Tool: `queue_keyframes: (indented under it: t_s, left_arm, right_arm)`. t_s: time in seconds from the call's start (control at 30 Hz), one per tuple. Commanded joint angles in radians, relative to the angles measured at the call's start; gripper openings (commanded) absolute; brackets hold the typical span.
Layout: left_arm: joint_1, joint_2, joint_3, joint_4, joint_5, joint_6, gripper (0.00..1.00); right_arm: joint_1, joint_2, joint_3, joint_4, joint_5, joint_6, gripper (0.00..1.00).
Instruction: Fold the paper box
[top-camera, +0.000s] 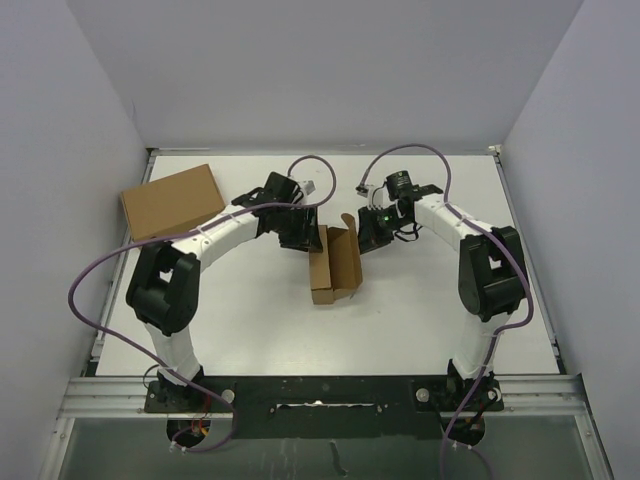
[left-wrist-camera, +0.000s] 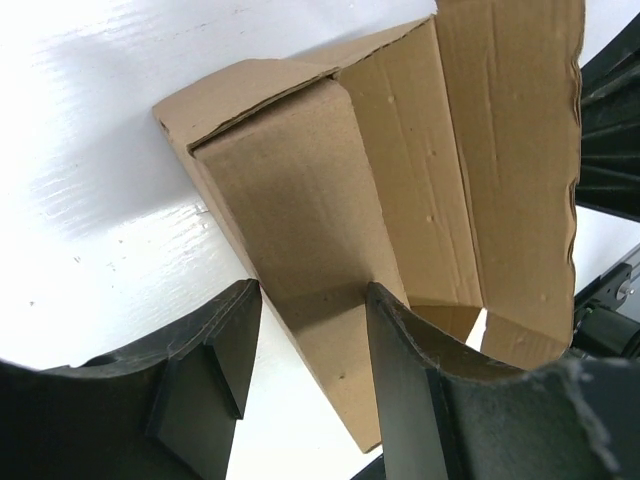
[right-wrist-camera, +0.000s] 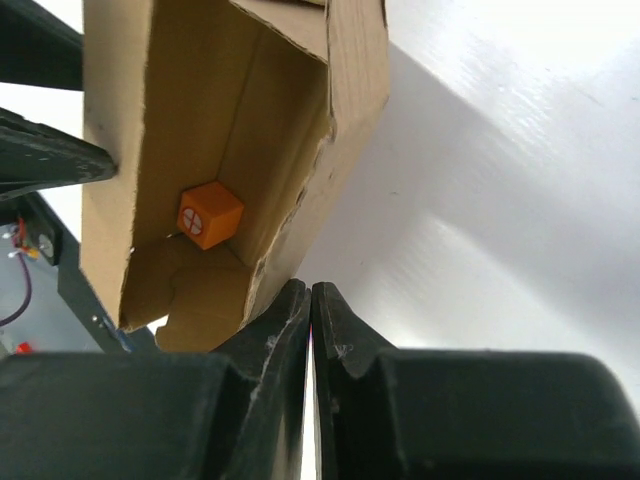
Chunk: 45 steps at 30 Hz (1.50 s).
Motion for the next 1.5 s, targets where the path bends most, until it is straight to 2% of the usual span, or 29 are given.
queue_keyframes:
  t_s: [0.0, 0.47, 0.8, 1.03, 1.27, 1.37, 1.47]
  left_arm:
    - [-0.016, 0.019, 0.080, -0.037, 0.000, 0.038, 0.45]
    - [-0.022, -0.018, 0.022, 0.067, 0.040, -0.028, 0.45]
    - [-0.012, -0.038, -0.072, 0.179, 0.091, -0.083, 0.45]
    - [-0.012, -0.053, -0.113, 0.221, 0.106, -0.104, 0.45]
    - [-0.017, -0.033, -0.059, 0.188, 0.096, -0.085, 0.45]
    - [-0.022, -0.023, -0.027, 0.164, 0.096, -0.074, 0.46]
    - [-0.023, -0.018, -0.011, 0.151, 0.098, -0.064, 0.46]
  right_arm:
    - [0.012, -0.053, 0.004, 0.013, -0.113, 0.005, 0.05]
    - [0.014, -0.064, 0.139, 0.033, -0.157, 0.064, 0.04]
    - [0.053, 0.006, 0.089, 0.109, -0.258, 0.130, 0.04]
    - [0.022, 0.022, 0.037, 0.203, -0.371, 0.153, 0.04]
    - [-0.043, 0.032, 0.010, 0.206, -0.478, 0.089, 0.05]
    - [-0.088, 0.014, 0.012, 0.155, -0.556, -0.014, 0.07]
    - [-0.135, -0.036, 0.016, 0.068, -0.603, -0.184, 0.11]
